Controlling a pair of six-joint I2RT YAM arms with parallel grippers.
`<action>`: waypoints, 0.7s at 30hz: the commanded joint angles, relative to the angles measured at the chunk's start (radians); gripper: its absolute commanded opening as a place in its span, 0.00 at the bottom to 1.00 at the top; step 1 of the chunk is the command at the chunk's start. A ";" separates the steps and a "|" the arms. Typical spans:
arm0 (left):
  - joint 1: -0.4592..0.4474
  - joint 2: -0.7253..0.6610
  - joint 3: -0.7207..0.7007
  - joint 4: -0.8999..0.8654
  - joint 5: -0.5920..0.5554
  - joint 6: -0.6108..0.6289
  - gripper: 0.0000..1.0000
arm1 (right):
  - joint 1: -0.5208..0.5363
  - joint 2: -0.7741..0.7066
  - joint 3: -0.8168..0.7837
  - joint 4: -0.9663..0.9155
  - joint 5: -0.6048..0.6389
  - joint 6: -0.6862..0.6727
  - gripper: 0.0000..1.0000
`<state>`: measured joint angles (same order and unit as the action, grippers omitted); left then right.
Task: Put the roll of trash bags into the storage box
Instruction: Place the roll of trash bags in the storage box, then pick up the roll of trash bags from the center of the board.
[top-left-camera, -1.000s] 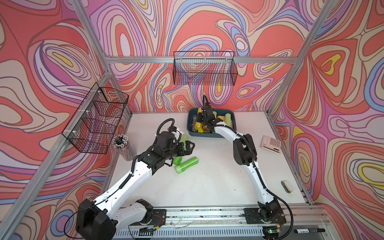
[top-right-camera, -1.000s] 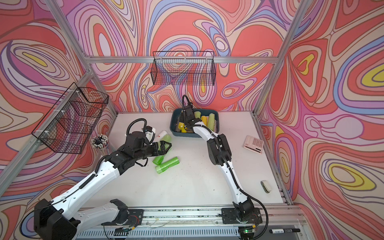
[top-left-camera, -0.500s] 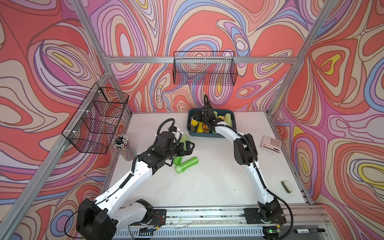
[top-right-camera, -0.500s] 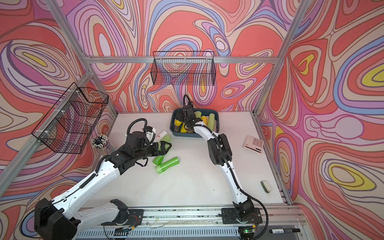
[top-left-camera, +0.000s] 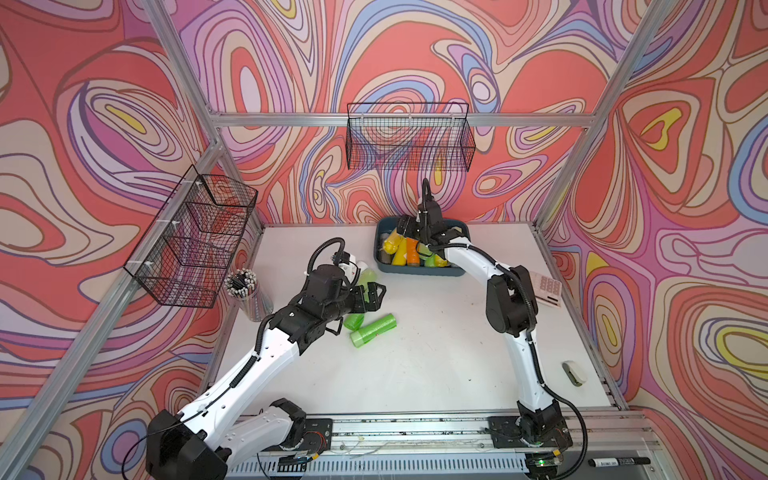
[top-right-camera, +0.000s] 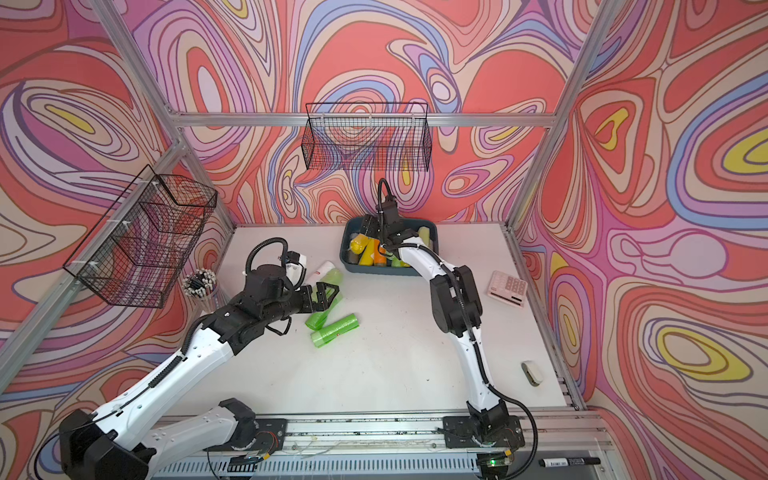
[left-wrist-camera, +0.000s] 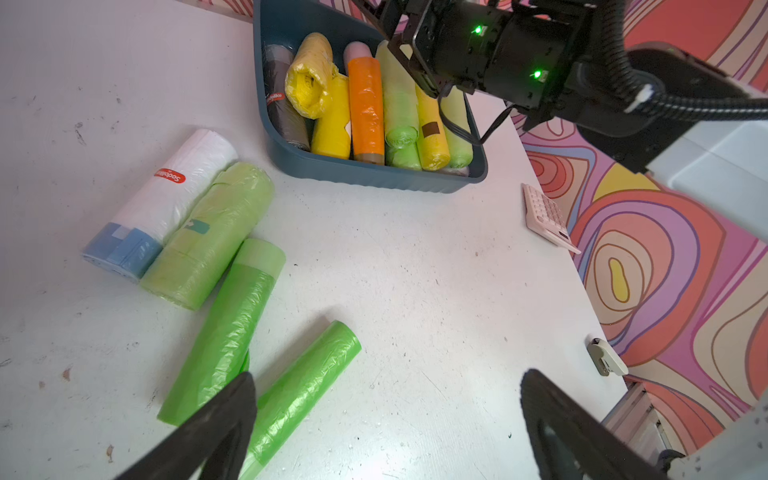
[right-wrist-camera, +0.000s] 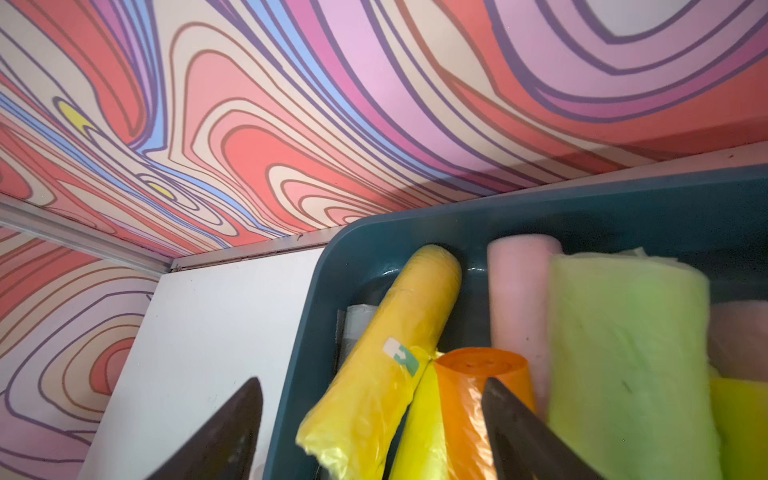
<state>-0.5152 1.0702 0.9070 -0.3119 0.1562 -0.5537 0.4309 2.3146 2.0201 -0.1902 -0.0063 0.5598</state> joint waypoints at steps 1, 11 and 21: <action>0.006 -0.028 -0.021 -0.031 -0.034 0.025 1.00 | 0.000 -0.077 -0.051 -0.020 -0.012 -0.015 0.84; 0.007 -0.096 -0.094 -0.033 -0.064 0.013 1.00 | 0.001 -0.304 -0.278 -0.043 -0.031 -0.029 0.84; 0.006 -0.105 -0.159 -0.035 0.006 -0.010 1.00 | 0.001 -0.605 -0.601 -0.011 -0.134 0.009 0.84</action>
<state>-0.5152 0.9688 0.7639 -0.3233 0.1265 -0.5537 0.4324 1.7954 1.4796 -0.2131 -0.0921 0.5507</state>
